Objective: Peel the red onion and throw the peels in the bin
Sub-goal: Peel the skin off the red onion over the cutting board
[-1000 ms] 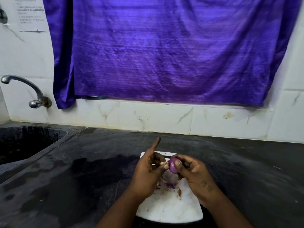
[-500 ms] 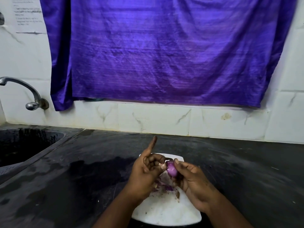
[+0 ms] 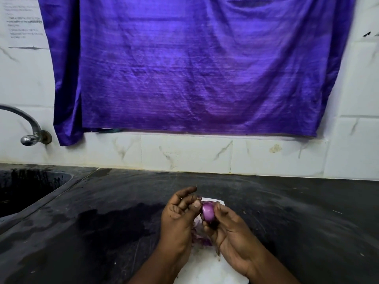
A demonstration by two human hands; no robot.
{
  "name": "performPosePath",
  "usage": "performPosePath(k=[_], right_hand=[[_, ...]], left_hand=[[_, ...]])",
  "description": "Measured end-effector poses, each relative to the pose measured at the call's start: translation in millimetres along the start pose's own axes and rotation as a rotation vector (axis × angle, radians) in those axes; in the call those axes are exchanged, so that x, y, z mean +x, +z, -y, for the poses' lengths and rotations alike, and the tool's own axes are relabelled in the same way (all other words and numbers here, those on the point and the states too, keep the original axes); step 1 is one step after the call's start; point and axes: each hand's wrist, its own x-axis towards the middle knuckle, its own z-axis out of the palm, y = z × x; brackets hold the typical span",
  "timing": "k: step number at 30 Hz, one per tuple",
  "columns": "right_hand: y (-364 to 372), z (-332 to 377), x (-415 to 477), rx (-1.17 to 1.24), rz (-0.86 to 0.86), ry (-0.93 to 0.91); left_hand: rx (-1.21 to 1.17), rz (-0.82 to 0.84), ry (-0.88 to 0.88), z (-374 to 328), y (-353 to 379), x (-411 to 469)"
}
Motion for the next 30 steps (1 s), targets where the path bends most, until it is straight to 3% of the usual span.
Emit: performPosePath(k=[2,5,12,18,21,24,30], right_hand=[[3,-3,1,-0.112,-0.034,-0.080],[2,-5,2,-0.319,-0.127,-0.226],[-5,-6,2,-0.722,-0.273,-0.498],[-7,-9,0,-0.936,-0.244,-0.653],[-7,-7,1,-0.973,-0.268,-0.698],[-28,9,12,-0.850,-0.419,-0.670],[-17,-7,8,-0.757,-0.222,-0.538]], left_hand=[[-0.059,-0.052,-0.031,2,-2,3],[0.040,-0.104,0.000,4,-7,8],[0.349,-0.026,0.051,-3,-9,4],[0.212,-0.018,-0.104,0,-14,4],[0.146,0.004,-0.135,2,-12,3],[0.208,0.103,-0.129,4,-7,-7],[0.505,-0.139,0.070,-3,-28,15]])
